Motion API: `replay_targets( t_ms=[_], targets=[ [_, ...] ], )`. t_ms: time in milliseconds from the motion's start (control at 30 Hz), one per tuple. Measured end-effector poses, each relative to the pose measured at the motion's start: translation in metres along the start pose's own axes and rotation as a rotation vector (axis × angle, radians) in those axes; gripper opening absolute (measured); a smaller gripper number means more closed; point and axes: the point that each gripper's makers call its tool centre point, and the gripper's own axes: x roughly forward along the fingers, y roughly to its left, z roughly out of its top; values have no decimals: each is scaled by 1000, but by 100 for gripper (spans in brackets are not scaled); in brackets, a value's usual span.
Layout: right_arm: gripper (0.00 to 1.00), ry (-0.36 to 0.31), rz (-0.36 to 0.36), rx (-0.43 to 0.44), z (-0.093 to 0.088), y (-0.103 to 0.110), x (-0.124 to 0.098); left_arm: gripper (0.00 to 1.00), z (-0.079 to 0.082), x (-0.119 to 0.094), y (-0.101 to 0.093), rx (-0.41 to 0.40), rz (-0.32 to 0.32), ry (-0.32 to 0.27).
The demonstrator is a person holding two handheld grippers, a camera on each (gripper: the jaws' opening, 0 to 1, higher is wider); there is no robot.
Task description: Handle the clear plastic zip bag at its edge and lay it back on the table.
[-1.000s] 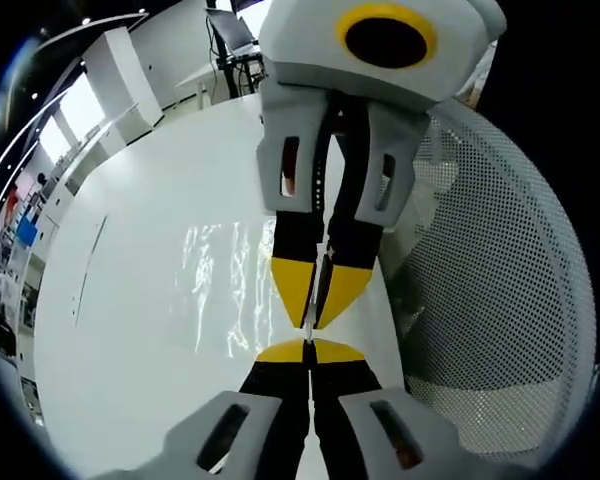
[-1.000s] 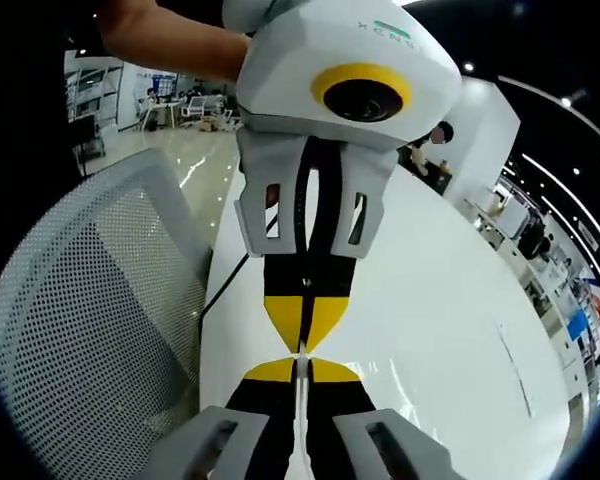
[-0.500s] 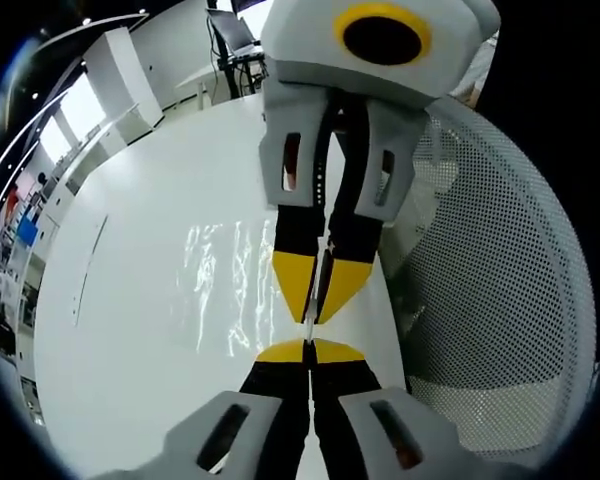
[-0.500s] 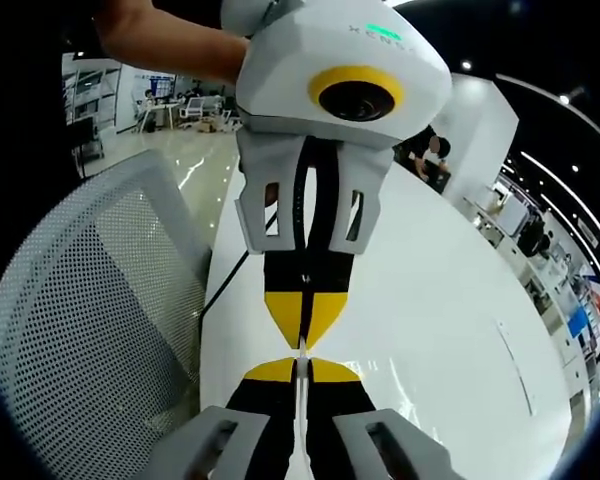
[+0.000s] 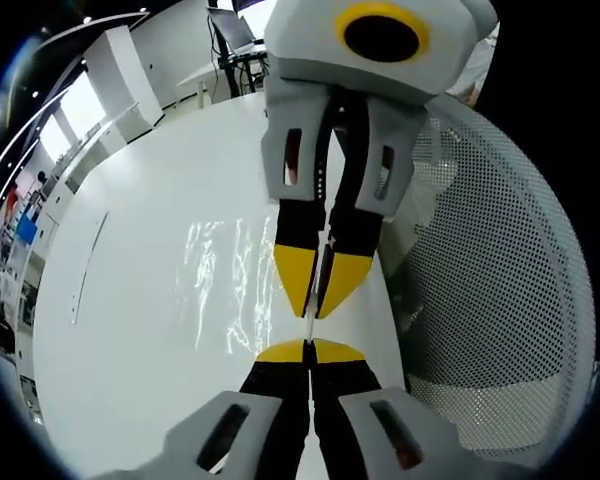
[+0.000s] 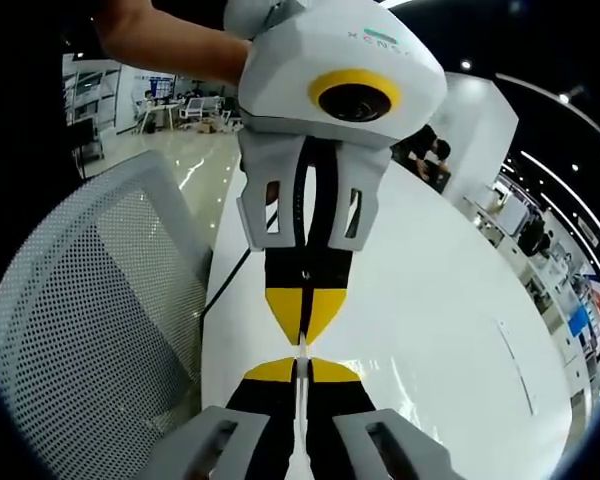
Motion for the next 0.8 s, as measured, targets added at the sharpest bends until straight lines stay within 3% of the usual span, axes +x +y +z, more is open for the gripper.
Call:
replay_targets(
  t_ms=[800],
  targets=[
    [0, 3, -5, 14, -3, 0, -3, 0, -4, -1, 1, -1, -7, 6]
  ],
)
